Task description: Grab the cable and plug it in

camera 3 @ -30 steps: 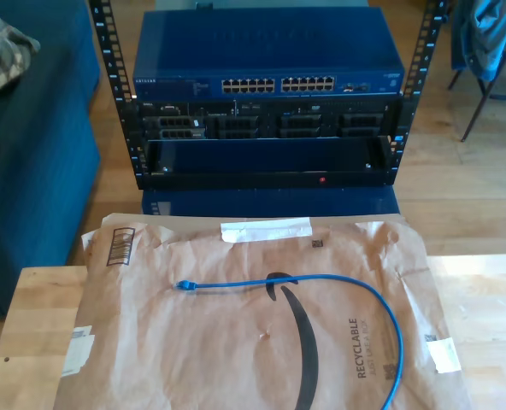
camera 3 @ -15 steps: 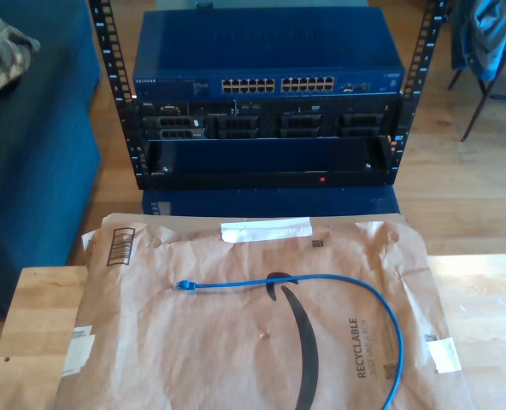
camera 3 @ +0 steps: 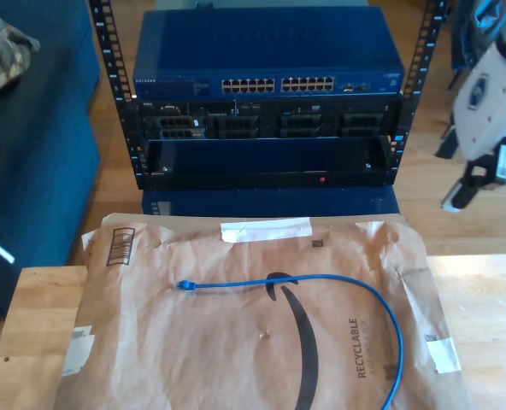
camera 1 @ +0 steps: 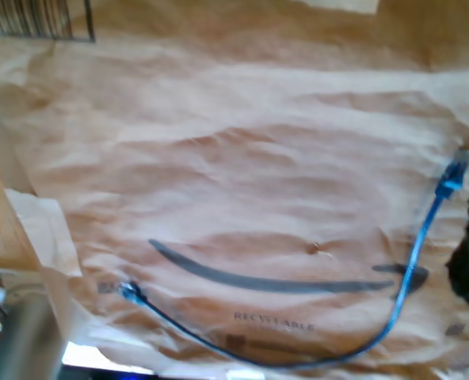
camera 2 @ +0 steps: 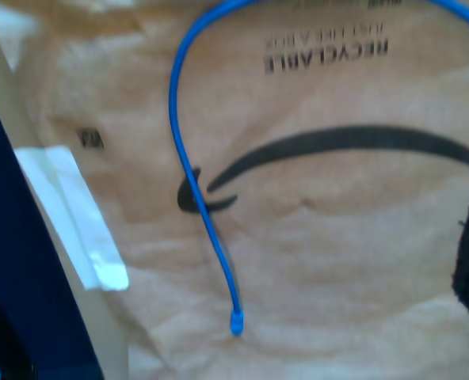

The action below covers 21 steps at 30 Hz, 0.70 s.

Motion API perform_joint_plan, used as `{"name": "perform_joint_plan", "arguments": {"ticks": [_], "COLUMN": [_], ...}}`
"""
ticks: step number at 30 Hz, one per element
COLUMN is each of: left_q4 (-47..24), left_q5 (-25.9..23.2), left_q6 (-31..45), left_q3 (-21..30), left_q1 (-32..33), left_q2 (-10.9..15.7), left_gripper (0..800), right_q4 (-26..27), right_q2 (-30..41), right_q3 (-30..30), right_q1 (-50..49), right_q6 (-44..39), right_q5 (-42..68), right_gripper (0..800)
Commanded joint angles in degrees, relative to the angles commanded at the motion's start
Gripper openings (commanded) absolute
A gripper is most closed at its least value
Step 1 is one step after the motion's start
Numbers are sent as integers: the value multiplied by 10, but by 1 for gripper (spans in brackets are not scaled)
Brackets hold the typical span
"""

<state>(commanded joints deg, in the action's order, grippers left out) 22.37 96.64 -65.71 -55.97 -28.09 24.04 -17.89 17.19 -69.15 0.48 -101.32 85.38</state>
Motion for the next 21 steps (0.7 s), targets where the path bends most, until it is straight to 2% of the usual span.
{"name": "perform_joint_plan", "arguments": {"ticks": [3,11,16,21], "left_q4": [32,40,43,47], "left_q5": [3,-5,-6,-7], "left_q6": [-2,-10,-23,-33], "left_q3": [4,4,4,6], "left_q1": [11,13,21,34], "left_q2": [-4,-27,-38,-38], "left_gripper": [799,799,800,799], "right_q4": [-11,-8,-5,-3], "right_q2": [-19,-86,-107,-107], "right_q3": [0,-15,-15,21], "right_q1": [15,115,169,208], "right_q6": [0,-4,-44,-62], "right_q5": [-36,-111,-144,-196], "right_gripper": [797,796,796,796]}}
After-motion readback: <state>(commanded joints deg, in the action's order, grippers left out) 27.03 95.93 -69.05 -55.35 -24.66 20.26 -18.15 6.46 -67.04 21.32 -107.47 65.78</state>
